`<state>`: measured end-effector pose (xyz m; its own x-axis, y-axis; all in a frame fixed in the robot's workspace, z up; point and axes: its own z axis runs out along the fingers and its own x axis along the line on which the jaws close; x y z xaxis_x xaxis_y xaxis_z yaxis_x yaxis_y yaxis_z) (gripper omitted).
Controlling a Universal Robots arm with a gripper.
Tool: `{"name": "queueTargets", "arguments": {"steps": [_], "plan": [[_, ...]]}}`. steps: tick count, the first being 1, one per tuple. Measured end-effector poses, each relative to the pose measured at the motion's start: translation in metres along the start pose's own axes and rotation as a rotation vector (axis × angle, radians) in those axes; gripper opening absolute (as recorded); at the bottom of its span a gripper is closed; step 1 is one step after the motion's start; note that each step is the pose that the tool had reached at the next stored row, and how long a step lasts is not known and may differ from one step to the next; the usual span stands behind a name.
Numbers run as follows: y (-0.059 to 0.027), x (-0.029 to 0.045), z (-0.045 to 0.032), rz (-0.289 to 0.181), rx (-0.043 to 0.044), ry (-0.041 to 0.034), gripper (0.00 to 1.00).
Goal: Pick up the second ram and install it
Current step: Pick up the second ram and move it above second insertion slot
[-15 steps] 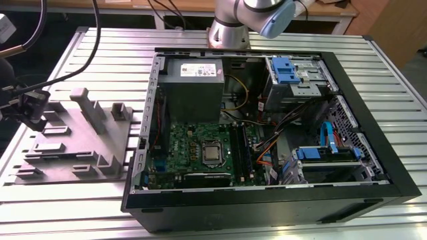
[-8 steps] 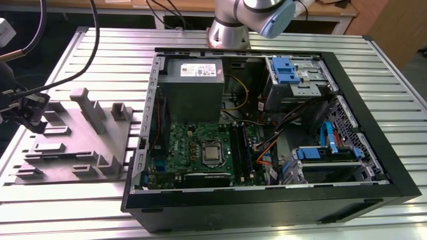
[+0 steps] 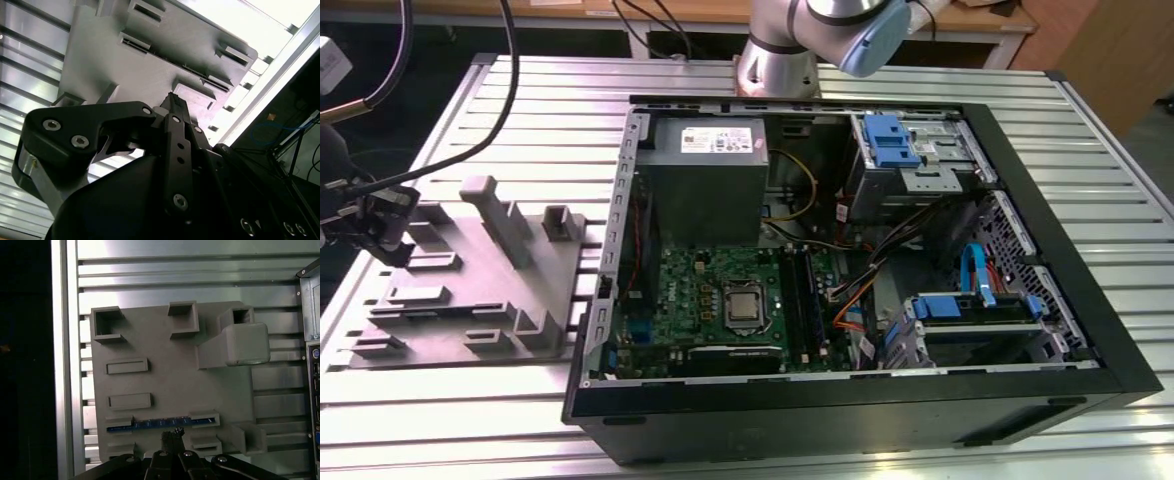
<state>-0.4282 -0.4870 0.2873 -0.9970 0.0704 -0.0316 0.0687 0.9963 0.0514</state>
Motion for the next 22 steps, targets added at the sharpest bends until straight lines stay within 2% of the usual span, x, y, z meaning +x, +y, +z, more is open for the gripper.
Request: {"name": "queueTargets", "arguments": {"steps": [4, 7, 22], "plan": [[0.0, 0.0, 0.0, -0.006, -0.0002, 0.0003, 0.1], [0.0, 0.0, 0.0002, -0.034, -0.0011, 0.0017, 0.1], [-0.0002, 0.0002, 0.0043, -0.303, -0.0087, 0.0156, 0.1]]}}
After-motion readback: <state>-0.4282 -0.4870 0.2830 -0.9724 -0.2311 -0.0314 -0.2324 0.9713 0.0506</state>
